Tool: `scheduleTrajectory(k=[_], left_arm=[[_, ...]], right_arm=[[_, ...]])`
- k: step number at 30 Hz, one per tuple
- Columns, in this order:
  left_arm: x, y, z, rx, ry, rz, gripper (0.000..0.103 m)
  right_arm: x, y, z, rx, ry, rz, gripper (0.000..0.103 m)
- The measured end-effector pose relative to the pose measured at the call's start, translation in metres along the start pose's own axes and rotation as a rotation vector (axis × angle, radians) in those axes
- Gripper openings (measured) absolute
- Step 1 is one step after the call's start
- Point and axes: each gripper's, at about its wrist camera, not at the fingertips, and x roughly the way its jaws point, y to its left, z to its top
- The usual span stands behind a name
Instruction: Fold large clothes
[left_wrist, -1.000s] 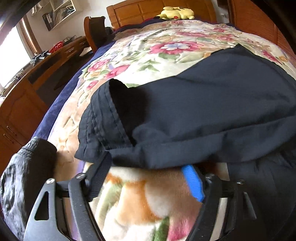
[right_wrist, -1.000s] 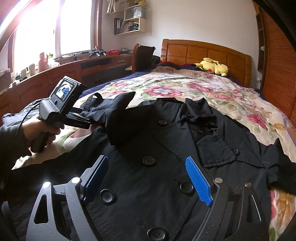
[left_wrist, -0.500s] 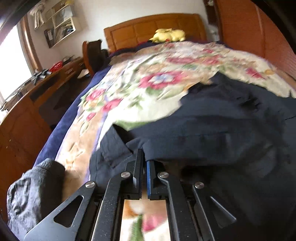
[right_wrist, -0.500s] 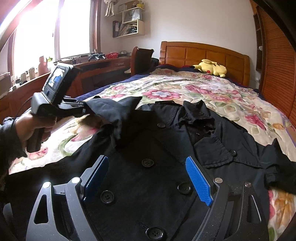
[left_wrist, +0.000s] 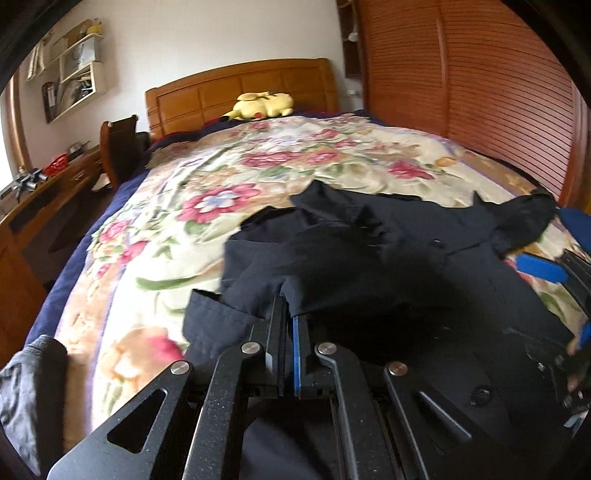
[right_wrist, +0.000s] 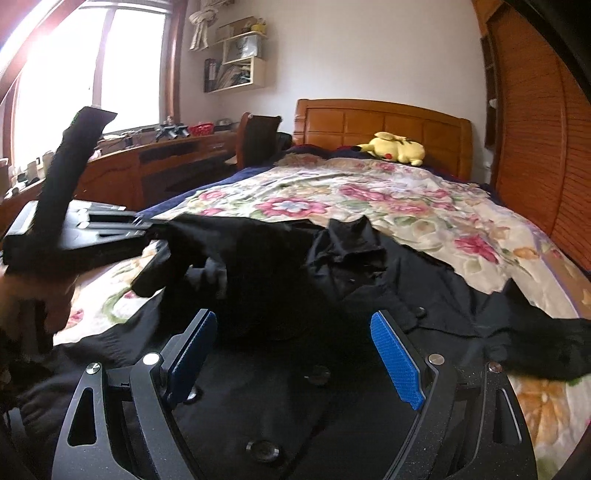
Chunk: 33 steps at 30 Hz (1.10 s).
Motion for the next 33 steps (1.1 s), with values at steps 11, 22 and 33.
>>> scheduleTrajectory(k=[11, 22, 33], left_arm=[[-0.02, -0.017, -0.027, -0.052, -0.024, 0.018, 0.025], [-0.049, -0.011, -0.054, -0.068, -0.087, 0.002, 0.08], [-0.056, 0.023, -0.077, -0.125, -0.097, 0.027, 0.08]], right_arm=[[0.003, -0.003, 0.0, 0.017, 0.011, -0.008, 0.087], [0.003, -0.009, 0.0, 0.019, 0.024, -0.009, 0.087], [0.012, 0.004, -0.001, -0.029, 0.061, -0.014, 0.087]])
